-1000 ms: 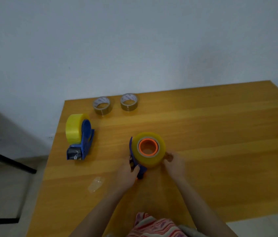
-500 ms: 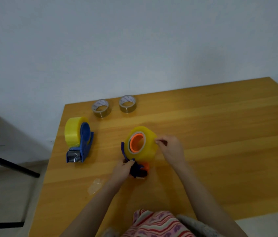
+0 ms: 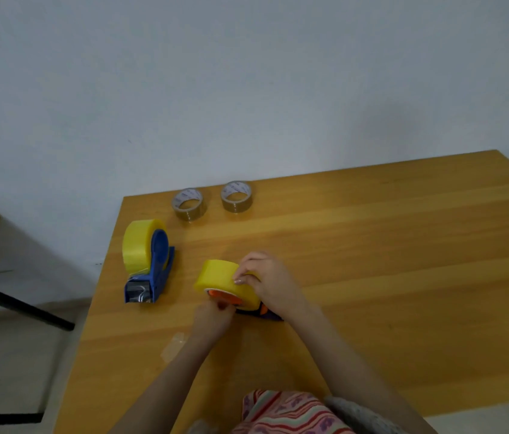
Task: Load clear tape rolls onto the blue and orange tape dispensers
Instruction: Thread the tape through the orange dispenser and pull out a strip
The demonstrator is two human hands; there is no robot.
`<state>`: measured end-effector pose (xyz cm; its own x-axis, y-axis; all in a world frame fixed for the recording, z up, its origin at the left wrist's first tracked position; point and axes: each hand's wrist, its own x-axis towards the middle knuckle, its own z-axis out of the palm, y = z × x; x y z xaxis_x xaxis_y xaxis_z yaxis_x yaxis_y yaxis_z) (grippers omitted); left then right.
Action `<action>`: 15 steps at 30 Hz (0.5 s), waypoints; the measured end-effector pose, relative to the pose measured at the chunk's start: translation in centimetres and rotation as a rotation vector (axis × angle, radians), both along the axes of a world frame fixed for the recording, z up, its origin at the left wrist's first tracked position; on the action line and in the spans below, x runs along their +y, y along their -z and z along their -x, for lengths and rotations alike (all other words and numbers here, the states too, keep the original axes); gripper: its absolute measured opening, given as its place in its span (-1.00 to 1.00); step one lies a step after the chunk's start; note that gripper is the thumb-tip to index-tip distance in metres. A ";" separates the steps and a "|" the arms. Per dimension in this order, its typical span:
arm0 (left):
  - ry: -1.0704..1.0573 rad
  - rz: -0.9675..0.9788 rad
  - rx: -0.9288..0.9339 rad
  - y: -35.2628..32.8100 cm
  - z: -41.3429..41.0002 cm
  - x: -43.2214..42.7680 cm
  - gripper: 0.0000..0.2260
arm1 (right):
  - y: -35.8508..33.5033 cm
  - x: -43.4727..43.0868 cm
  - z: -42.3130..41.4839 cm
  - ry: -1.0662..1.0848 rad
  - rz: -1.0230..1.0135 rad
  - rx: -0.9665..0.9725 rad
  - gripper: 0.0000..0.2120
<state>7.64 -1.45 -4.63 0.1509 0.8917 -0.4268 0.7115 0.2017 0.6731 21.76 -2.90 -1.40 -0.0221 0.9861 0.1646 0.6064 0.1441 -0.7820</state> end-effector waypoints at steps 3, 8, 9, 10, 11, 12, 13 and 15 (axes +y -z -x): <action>-0.118 -0.038 -0.361 -0.7 -0.7 -0.5 -0.79 | 0.2 0.2 -0.8 0.036 0.010 0.037 -0.94; -0.202 0.066 -0.596 -0.1 -0.2 -2.2 -0.70 | 0.1 -0.6 -1.6 0.031 0.075 0.088 -0.95; -0.190 0.097 -0.604 -0.1 -0.3 -2.3 -0.59 | 0.0 -0.8 -1.7 0.028 0.083 0.106 -0.95; -0.202 0.124 -0.603 -0.1 -0.5 -2.3 -0.53 | 0.1 -0.9 -1.8 0.030 0.092 0.119 -0.95; -0.226 0.144 -0.613 -0.2 -0.9 -2.3 -0.53 | 0.1 -1.0 -1.9 0.028 0.100 0.121 -0.94; -0.275 0.175 -0.633 -0.4 -1.3 -2.2 -0.56 | 0.1 -1.1 -1.9 0.021 0.111 0.115 -0.93; -0.334 0.202 -0.662 -0.4 -1.7 -2.0 -0.61 | 0.1 -1.2 -1.9 0.010 0.122 0.108 -0.93; -0.400 0.208 -0.676 -0.5 -2.2 -1.7 -0.77 | -0.1 -1.5 -1.8 -0.003 0.120 0.098 -0.94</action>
<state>9.80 -3.16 -4.08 0.1220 0.8452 -0.5203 0.0120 0.5230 0.8523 23.59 -4.37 -1.32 -0.0149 0.9988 0.0475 0.5263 0.0482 -0.8489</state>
